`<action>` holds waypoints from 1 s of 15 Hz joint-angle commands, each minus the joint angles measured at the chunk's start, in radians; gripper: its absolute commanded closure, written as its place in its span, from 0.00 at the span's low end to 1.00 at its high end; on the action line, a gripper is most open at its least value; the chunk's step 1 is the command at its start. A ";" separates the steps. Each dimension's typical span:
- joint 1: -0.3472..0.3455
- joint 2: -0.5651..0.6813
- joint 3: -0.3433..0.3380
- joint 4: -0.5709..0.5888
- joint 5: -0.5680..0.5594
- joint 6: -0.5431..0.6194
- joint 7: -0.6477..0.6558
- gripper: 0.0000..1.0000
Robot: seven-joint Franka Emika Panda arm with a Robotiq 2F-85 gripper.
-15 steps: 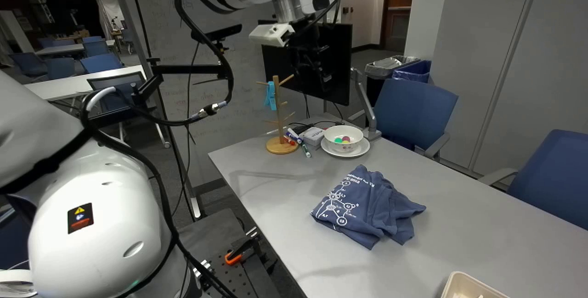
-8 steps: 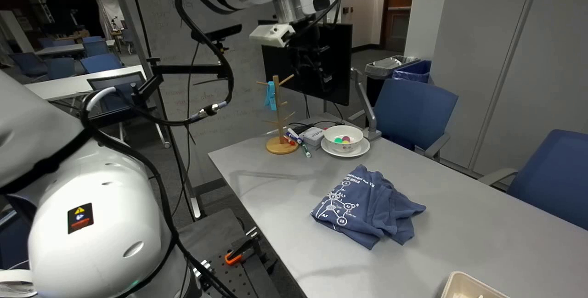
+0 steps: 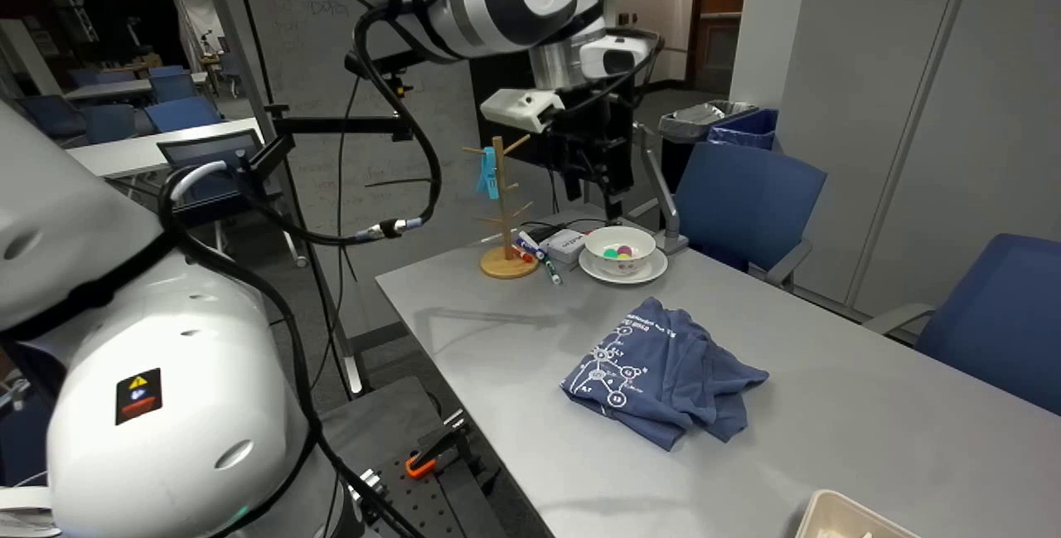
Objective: Unfold the shirt
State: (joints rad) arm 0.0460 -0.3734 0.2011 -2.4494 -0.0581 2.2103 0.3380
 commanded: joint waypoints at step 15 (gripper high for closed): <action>-0.007 0.256 -0.097 0.042 0.013 0.211 -0.154 0.00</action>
State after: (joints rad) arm 0.0370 -0.2263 0.1358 -2.4613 -0.0664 2.3423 0.2597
